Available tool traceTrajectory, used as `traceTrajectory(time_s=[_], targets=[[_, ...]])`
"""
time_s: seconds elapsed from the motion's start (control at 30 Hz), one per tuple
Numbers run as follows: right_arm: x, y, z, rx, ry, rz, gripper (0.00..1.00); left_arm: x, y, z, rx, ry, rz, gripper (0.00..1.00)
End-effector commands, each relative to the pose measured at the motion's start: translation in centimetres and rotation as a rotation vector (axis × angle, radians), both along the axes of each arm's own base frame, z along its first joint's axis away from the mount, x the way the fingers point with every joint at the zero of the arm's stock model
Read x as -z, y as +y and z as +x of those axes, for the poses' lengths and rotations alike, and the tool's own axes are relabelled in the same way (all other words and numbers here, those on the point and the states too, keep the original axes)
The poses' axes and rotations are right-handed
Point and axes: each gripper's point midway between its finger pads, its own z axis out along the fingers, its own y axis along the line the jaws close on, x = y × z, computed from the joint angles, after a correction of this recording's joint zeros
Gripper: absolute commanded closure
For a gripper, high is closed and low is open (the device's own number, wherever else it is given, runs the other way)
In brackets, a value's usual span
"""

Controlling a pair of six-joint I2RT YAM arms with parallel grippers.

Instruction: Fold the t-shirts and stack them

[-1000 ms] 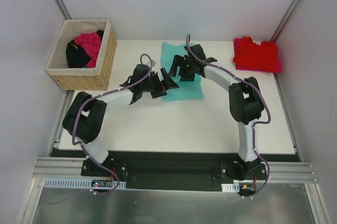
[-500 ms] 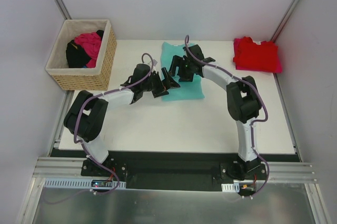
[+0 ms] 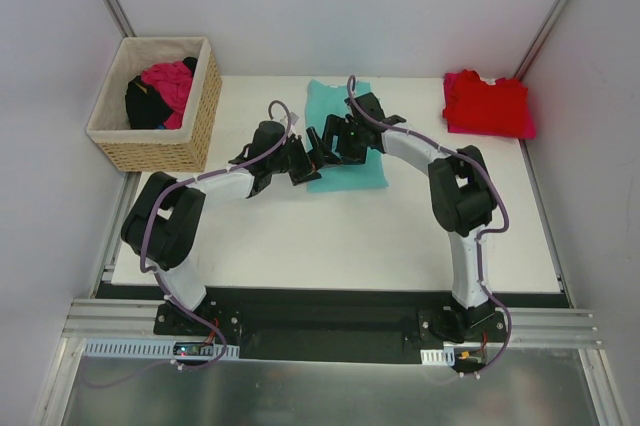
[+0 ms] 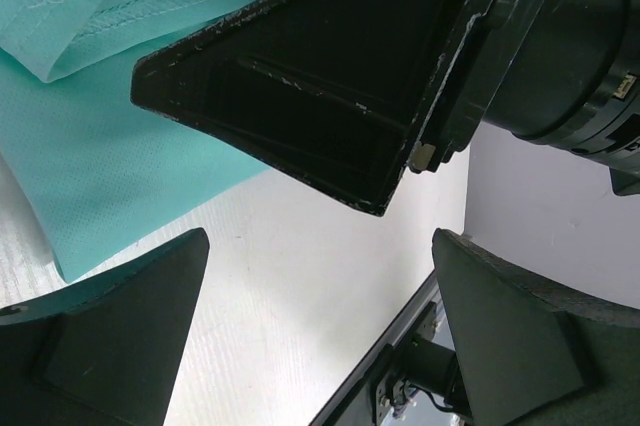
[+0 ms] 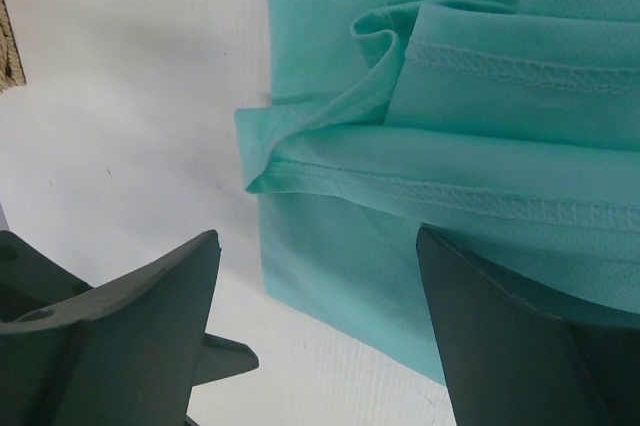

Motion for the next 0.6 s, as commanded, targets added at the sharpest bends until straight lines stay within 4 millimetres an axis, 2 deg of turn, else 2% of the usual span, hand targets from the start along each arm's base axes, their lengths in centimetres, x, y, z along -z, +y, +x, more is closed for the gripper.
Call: traceTrajectory(time_s=[0.0, 0.1, 0.27, 0.3, 0.33, 0.57], targets=[[-3.6, 0.7, 1.3, -0.006, -0.09, 0.032, 0.17, -1.6, -0.5, 0.6, 0.018, -0.052, -0.038, 0.06], [-4.2, 1.3, 2.4, -0.002, -0.109, 0.045, 0.17, -1.3, -0.5, 0.6, 0.023, -0.046, -0.037, 0.06], [-3.2, 2.2, 4.2, 0.001, -0.121, 0.042, 0.17, -0.9, -0.7, 0.5, 0.033, -0.034, -0.039, 0.06], [-3.8, 2.6, 4.8, 0.001, -0.14, 0.052, 0.16, -0.8, -0.7, 0.5, 0.032, -0.034, -0.037, 0.06], [-2.9, 2.7, 5.1, 0.002, -0.128, 0.046, 0.17, -0.8, -0.6, 0.5, 0.033, -0.031, -0.038, 0.06], [-2.4, 3.9, 8.3, 0.019, -0.192, 0.058, 0.17, -0.7, -0.2, 0.6, 0.03, -0.031, -0.035, 0.06]])
